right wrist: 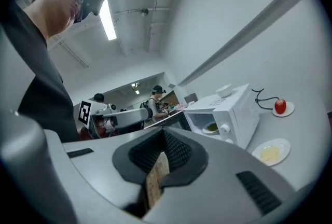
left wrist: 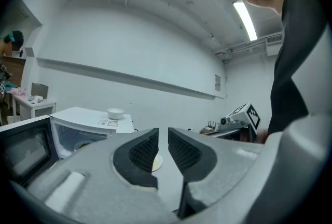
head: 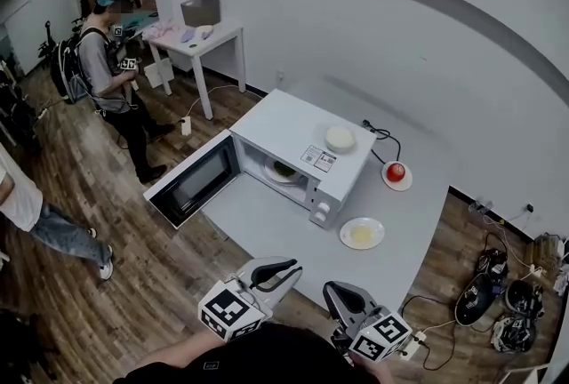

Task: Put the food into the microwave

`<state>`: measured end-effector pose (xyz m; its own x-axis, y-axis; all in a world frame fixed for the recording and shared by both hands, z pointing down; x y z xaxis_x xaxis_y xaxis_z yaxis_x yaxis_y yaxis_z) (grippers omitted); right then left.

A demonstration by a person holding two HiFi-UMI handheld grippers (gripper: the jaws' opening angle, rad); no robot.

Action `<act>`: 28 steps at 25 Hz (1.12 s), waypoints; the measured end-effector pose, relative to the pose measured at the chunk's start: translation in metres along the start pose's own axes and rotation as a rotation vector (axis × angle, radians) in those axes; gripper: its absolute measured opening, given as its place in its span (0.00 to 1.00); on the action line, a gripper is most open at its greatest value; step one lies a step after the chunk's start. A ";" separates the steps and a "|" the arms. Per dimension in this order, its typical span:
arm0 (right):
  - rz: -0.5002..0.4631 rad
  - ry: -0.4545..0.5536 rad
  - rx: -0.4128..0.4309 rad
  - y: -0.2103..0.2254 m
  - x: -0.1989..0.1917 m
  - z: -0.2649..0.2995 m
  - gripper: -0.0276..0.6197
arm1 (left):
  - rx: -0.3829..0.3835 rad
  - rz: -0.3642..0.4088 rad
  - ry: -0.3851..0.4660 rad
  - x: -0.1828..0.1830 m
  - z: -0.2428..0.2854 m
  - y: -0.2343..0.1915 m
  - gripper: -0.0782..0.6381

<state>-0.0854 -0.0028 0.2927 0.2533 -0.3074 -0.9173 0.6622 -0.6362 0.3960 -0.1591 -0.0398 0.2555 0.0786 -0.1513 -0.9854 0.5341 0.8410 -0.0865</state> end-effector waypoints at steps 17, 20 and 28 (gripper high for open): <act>-0.158 0.050 -0.100 -0.013 0.035 0.042 0.06 | -0.051 0.036 0.044 0.025 -0.015 -0.045 0.19; -0.167 0.041 -0.106 -0.015 0.034 0.044 0.06 | -0.067 0.038 0.044 0.025 -0.015 -0.044 0.19; -0.158 0.033 -0.128 -0.014 0.028 0.040 0.06 | -0.072 0.027 0.039 0.020 -0.013 -0.042 0.19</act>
<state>-0.1156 -0.0312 0.2633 0.1610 -0.1864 -0.9692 0.7789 -0.5791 0.2407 -0.1910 -0.0708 0.2378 0.0583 -0.1091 -0.9923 0.4701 0.8799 -0.0691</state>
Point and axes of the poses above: the fingertips, and each gripper's own axes: z forward along the fingers, y to its right, x out of its top, the point moved 1 cm from there along -z, backward along the fingers, and after that the axes turned 3 degrees about x, right-handed, at the moved point
